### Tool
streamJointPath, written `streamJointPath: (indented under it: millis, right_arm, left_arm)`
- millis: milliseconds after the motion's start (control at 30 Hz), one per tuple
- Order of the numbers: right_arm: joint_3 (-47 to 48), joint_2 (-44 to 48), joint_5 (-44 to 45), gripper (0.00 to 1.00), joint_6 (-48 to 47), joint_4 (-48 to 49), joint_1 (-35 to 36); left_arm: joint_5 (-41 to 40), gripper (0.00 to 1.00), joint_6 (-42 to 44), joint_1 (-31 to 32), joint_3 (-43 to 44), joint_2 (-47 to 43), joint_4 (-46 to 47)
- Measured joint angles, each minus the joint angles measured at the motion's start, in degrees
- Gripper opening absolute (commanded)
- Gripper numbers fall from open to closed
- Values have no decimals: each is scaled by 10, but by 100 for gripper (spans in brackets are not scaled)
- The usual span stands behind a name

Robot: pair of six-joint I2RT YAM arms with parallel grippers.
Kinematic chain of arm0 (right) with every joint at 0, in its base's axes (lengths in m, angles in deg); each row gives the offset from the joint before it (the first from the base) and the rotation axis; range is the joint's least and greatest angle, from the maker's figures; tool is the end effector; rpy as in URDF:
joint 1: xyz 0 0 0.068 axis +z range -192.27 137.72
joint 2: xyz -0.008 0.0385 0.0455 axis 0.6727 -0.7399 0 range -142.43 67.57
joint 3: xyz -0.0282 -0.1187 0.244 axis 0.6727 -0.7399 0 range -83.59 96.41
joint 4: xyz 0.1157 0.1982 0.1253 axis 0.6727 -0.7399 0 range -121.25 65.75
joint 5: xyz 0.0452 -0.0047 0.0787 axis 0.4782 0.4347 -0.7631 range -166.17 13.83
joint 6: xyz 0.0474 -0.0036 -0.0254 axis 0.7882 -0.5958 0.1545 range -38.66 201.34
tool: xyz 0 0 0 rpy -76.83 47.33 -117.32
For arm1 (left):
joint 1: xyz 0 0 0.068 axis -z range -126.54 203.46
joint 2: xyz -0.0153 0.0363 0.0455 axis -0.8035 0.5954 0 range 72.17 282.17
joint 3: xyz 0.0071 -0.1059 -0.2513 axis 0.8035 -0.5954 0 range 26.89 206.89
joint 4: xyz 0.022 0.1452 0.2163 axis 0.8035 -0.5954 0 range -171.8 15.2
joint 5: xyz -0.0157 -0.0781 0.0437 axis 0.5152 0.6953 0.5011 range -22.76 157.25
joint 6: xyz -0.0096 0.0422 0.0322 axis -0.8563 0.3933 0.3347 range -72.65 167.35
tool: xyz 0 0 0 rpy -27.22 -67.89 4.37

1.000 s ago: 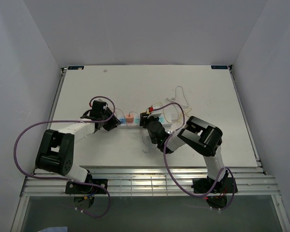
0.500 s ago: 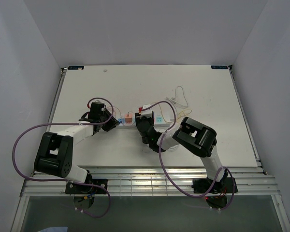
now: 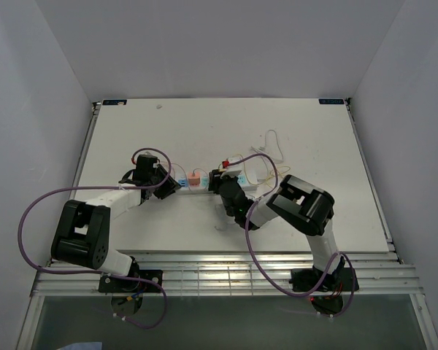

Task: Insert the plug

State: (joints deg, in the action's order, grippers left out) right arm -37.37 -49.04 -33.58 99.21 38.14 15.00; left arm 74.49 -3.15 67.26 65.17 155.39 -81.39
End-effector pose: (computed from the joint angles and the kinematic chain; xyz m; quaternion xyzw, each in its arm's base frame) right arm 0.2237 0.3034 0.1249 -0.0128 0.7424 0.1555 0.6516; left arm 0.2637 -0.0693 0.1595 -0.2769 0.9010 -0.2254 0.2466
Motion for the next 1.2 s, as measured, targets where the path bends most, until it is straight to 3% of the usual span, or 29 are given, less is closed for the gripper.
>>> streamJointPath:
  millis: [200,533,1200]
  right_arm:
    - [11,-7,9,8,-12,1,2]
    - [78,-59,130,8,-33,-42,36]
    - [4,-81,98,8,-62,121,38]
  left_arm:
    - [1,41,-1,0,0,-1,-2]
    - [-5,41,-2,-2,0,-1,-2]
    - [9,41,-14,-2,-4,-5,-4]
